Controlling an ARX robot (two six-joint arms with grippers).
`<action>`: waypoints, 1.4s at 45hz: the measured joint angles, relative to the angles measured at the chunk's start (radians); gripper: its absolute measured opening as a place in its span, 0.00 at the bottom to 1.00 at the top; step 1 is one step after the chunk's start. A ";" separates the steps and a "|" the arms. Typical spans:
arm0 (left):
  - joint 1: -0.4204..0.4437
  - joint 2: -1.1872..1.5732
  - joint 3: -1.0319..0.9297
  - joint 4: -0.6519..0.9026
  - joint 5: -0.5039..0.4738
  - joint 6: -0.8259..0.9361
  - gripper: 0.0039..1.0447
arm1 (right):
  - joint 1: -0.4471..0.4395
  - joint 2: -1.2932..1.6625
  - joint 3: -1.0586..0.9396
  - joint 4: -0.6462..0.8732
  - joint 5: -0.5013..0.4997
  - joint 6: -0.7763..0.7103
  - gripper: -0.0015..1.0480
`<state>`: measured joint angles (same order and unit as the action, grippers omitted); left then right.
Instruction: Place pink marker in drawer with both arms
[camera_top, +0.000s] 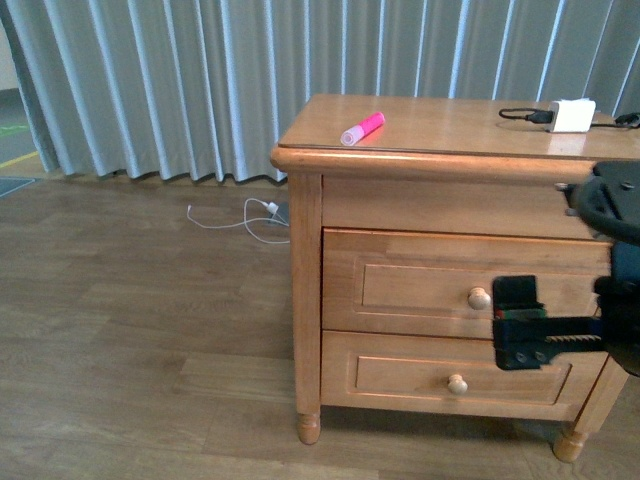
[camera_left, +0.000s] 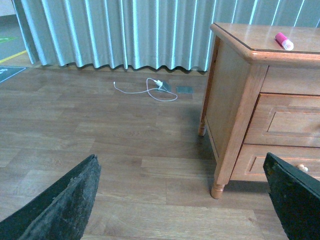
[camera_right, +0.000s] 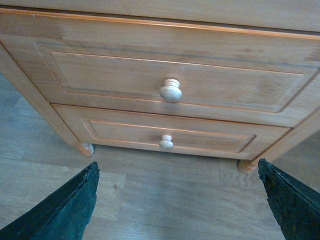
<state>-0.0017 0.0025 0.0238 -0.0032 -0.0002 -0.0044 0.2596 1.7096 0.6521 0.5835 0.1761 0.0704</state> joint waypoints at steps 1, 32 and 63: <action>0.000 0.000 0.000 0.000 0.000 0.000 0.94 | 0.005 0.041 0.031 0.010 0.003 0.001 0.92; 0.000 0.000 0.000 0.000 0.000 0.000 0.94 | -0.005 0.571 0.554 0.021 0.127 0.010 0.92; 0.000 0.000 0.000 0.000 0.000 0.000 0.94 | -0.018 0.598 0.570 0.011 0.089 0.009 0.46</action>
<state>-0.0017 0.0025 0.0238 -0.0032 -0.0002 -0.0044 0.2413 2.3074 1.2224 0.5949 0.2649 0.0792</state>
